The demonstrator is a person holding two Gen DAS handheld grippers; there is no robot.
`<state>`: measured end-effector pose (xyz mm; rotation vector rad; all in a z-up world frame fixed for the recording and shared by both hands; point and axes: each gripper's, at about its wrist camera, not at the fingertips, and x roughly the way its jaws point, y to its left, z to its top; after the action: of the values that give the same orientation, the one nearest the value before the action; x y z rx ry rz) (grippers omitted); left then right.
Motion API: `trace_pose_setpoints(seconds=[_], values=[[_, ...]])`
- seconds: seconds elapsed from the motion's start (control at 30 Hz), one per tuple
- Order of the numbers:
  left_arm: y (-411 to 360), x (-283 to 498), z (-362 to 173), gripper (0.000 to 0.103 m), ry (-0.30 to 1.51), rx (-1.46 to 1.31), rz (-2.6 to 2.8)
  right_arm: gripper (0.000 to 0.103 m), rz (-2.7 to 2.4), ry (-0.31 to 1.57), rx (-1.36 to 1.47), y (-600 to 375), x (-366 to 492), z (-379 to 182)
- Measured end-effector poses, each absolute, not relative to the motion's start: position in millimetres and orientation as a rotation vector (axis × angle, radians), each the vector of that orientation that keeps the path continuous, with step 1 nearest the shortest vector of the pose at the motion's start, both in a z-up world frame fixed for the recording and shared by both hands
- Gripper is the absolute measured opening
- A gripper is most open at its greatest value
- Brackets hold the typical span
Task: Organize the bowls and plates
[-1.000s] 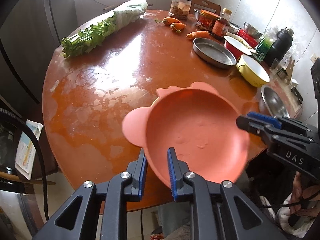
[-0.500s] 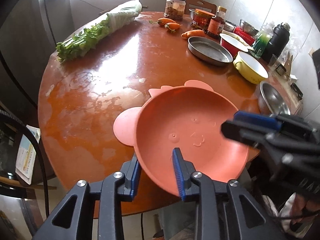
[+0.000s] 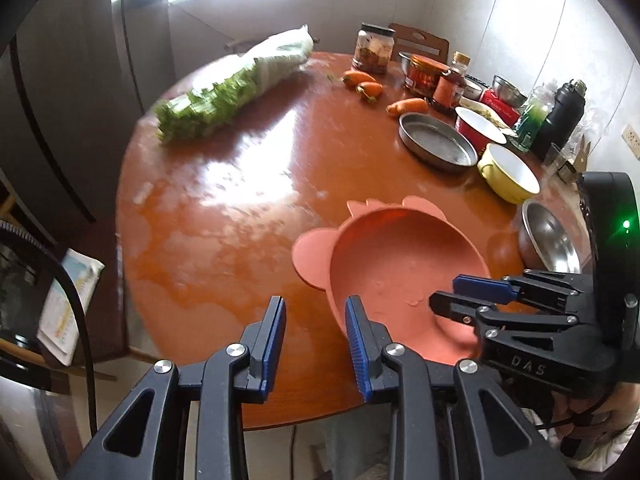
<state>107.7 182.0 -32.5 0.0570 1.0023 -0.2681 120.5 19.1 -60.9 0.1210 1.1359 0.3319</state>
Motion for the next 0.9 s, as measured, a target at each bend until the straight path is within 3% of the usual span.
trace_pose_setpoints(seconds=[0.43,0.67,0.9], values=[[171,141,29,0.031,0.89,0.105,-0.366,0.034,0.211,0.951,0.319,-58,135,1],[127,212,38,0.031,0.861,0.186,-0.487,0.034,0.149,0.949,0.476,-93,177,-19],[70,260,10,0.031,0.892,0.331,-0.707,0.034,0.083,0.944,0.536,-109,201,-34]])
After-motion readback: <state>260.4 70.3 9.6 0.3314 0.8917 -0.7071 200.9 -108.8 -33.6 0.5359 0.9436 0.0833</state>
